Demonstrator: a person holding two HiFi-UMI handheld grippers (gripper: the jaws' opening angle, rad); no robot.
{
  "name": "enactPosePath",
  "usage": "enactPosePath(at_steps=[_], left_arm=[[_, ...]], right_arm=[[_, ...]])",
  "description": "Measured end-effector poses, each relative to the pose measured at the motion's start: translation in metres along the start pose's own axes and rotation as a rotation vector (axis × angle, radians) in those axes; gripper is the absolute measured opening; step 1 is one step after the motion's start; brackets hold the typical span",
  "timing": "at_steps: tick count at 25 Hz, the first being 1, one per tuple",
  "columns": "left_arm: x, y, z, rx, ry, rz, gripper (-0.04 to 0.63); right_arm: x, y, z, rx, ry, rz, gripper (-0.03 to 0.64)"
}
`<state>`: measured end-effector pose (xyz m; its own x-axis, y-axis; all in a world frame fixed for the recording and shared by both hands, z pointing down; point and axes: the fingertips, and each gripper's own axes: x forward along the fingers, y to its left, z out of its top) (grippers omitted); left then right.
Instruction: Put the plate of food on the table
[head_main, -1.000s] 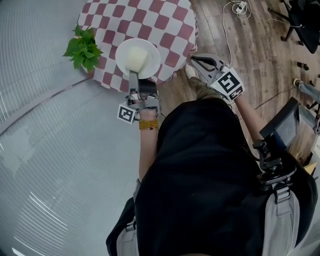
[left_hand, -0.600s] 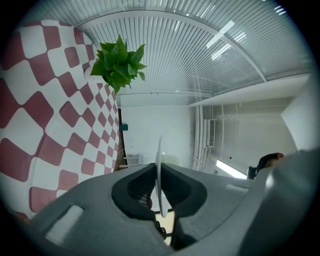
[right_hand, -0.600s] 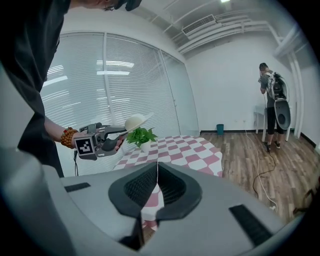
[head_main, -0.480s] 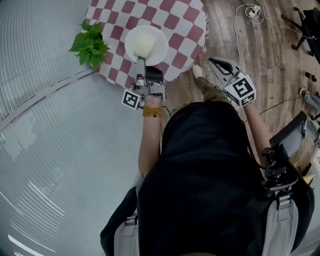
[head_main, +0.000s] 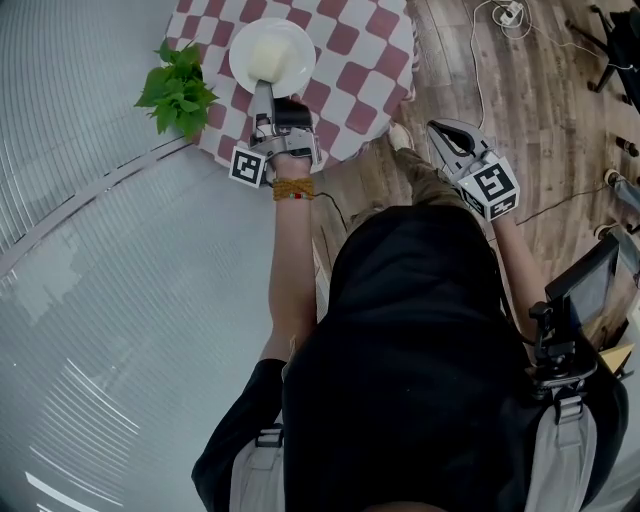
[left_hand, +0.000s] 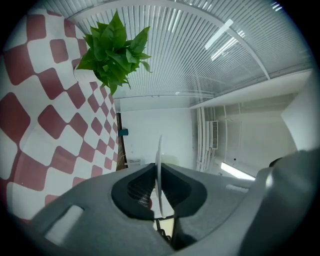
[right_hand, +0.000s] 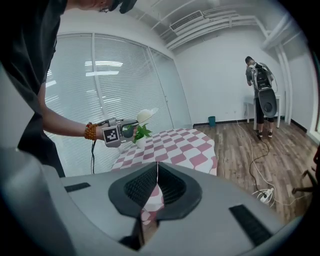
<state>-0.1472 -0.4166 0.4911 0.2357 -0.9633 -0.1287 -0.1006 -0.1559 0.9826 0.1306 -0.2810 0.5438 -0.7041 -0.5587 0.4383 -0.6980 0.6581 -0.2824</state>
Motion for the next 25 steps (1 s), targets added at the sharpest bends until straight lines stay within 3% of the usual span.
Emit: enactPosePath(at_steps=[4, 15, 20, 25], left_arm=[[0.015, 0.009, 0.013, 0.010, -0.020, 0.006, 0.020], [0.058, 0.030, 0.041, -0.017, -0.095, 0.001, 0.020], [0.073, 0.062, 0.043, -0.028, -0.090, 0.038, 0.020], [0.088, 0.096, 0.054, -0.048, -0.115, 0.075, 0.020]], right_arm=[[-0.003, -0.005, -0.001, 0.077, -0.015, -0.020, 0.012], [-0.016, -0.015, -0.019, 0.130, 0.007, -0.081, 0.011], [-0.014, -0.025, -0.026, 0.232, -0.004, -0.115, 0.011], [-0.011, -0.019, -0.032, 0.266, -0.012, -0.108, 0.011]])
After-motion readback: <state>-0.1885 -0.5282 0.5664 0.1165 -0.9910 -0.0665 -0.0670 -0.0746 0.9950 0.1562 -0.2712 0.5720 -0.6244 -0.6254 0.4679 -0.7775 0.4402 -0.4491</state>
